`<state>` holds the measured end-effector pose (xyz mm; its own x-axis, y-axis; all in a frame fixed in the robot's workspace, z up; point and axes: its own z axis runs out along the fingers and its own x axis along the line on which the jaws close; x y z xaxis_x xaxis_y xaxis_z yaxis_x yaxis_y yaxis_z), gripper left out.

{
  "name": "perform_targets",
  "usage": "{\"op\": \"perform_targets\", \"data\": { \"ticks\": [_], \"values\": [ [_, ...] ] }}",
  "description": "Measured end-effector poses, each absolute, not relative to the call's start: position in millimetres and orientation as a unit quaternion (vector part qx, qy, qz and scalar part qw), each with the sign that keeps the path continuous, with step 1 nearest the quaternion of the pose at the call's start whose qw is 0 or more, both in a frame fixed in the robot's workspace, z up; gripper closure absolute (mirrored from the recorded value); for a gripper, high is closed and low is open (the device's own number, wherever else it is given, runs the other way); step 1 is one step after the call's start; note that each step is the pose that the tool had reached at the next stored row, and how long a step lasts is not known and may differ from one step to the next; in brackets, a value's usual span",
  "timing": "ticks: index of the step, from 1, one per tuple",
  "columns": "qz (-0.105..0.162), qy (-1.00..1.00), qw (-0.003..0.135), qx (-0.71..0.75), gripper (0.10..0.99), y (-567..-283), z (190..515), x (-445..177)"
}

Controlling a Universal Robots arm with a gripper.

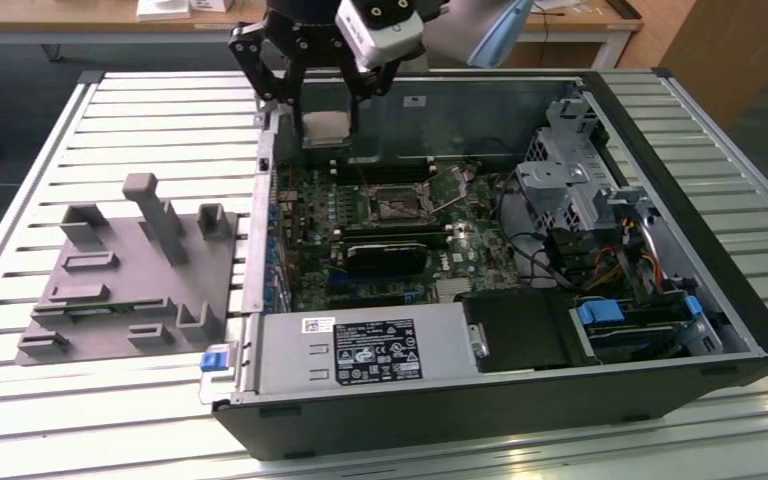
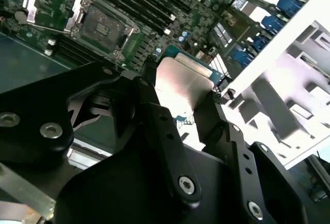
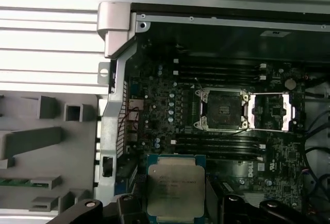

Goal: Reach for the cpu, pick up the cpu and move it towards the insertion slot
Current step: 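Pick up the cpu and move it towards the insertion slot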

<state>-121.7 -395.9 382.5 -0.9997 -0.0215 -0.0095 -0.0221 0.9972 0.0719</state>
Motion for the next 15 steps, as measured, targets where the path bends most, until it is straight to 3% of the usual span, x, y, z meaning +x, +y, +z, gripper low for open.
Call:
{"op": "perform_targets", "data": {
  "ticks": [15],
  "values": [
    [0.036, 0.999, 0.005, -0.01, 0.545, -374.2, 380.1, -85.8]
  ]
}}
